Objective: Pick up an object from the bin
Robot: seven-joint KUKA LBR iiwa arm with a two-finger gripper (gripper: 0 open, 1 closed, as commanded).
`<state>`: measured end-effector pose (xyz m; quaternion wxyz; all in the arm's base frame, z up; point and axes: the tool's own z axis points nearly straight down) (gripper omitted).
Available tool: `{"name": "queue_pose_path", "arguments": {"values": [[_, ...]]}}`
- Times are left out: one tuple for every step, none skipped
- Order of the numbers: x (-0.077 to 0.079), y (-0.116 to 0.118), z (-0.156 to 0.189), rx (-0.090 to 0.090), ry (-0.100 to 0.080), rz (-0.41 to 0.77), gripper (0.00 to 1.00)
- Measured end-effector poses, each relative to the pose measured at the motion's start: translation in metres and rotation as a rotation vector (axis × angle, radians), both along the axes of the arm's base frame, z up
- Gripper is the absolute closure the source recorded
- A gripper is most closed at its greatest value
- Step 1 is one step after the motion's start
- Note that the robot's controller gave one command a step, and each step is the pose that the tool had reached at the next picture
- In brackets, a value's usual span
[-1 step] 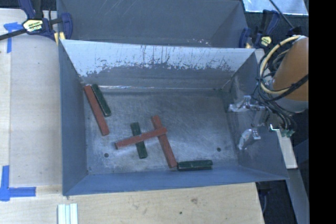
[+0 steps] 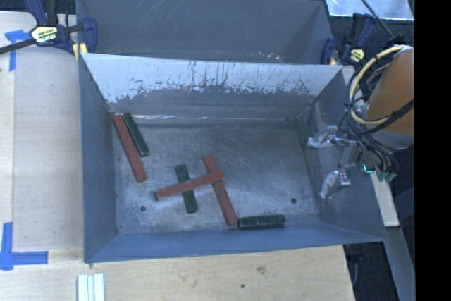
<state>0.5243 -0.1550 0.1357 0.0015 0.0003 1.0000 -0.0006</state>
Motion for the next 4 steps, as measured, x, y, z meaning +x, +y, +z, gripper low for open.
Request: {"name": "queue_pose_path", "arguments": {"values": [[-0.016, 0.037, -0.022, -0.002, -0.002, 0.08, 0.0], [-0.013, 0.067, -0.052, 0.002, 0.001, 0.059, 0.0], [0.01, 0.069, -0.011, 0.003, 0.008, 0.029, 0.0], [-0.001, 0.084, 0.001, -0.002, -0.013, 0.083, 0.0]]}}
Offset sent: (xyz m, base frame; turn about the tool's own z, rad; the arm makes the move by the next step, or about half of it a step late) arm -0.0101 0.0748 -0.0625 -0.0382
